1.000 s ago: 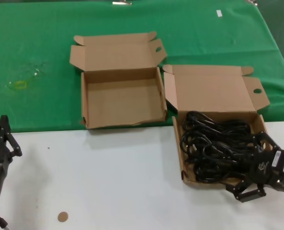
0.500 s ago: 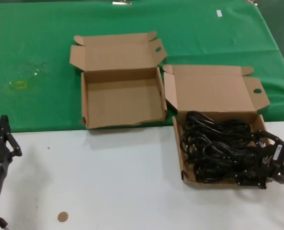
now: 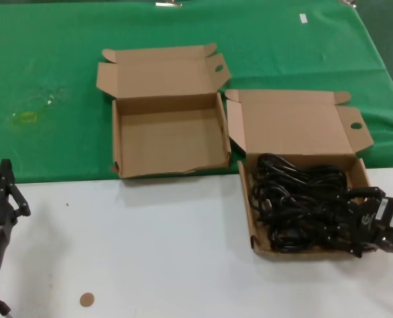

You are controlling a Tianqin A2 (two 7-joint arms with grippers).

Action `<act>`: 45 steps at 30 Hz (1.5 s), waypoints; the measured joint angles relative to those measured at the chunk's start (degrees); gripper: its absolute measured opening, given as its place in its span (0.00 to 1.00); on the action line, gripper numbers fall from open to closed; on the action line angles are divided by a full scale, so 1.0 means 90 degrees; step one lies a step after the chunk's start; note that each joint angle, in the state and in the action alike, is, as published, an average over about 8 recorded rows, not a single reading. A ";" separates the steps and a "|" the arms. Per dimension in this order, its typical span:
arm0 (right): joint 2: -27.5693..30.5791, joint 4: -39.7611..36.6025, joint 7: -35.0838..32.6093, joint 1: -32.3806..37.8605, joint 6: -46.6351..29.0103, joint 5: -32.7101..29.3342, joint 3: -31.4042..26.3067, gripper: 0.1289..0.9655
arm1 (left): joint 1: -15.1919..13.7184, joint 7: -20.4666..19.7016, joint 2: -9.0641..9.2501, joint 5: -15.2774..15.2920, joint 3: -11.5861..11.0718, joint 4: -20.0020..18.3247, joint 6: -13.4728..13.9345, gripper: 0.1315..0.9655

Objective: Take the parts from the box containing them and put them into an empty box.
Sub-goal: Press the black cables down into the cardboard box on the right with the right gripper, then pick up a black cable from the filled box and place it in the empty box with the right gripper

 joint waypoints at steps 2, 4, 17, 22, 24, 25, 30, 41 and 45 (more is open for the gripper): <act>-0.0009 -0.0002 -0.0003 0.0003 -0.0010 -0.0008 0.0005 0.42 | 0.0000 0.0000 0.0000 0.0000 0.0000 0.0000 0.0000 0.01; -0.0017 -0.0002 -0.0005 0.0002 -0.0018 -0.0014 0.0011 0.36 | 0.0000 0.0000 0.0000 0.0000 0.0000 0.0000 0.0000 0.01; -0.0034 0.0039 0.0011 -0.0026 -0.0040 -0.0047 0.0063 0.12 | 0.0000 0.0000 0.0000 0.0000 0.0000 0.0000 0.0000 0.01; -0.0015 0.0103 0.0064 -0.0035 -0.0028 -0.0082 0.0091 0.11 | 0.0000 0.0000 0.0000 0.0000 0.0000 0.0000 0.0000 0.01; 0.0004 0.0145 0.0095 -0.0043 -0.0020 -0.0100 0.0107 0.11 | 0.0000 0.0000 0.0000 0.0000 0.0000 0.0000 0.0000 0.01; 0.0016 0.0168 0.0112 -0.0046 -0.0016 -0.0110 0.0116 0.11 | 0.0000 0.0000 0.0000 0.0000 0.0000 0.0000 0.0000 0.01; 0.0081 0.0291 0.0214 -0.0023 -0.0005 -0.0175 0.0160 0.10 | 0.0000 0.0000 0.0000 0.0000 0.0000 0.0000 0.0000 0.01; -0.0081 0.0407 0.0658 0.0793 -0.0161 -0.0737 -0.0061 0.10 | 0.0000 0.0000 0.0000 0.0000 0.0000 0.0000 0.0000 0.01; -0.0313 0.0380 0.0860 0.1344 -0.0336 -0.1132 -0.0274 0.10 | 0.0000 0.0000 0.0000 0.0000 0.0000 0.0000 0.0000 0.01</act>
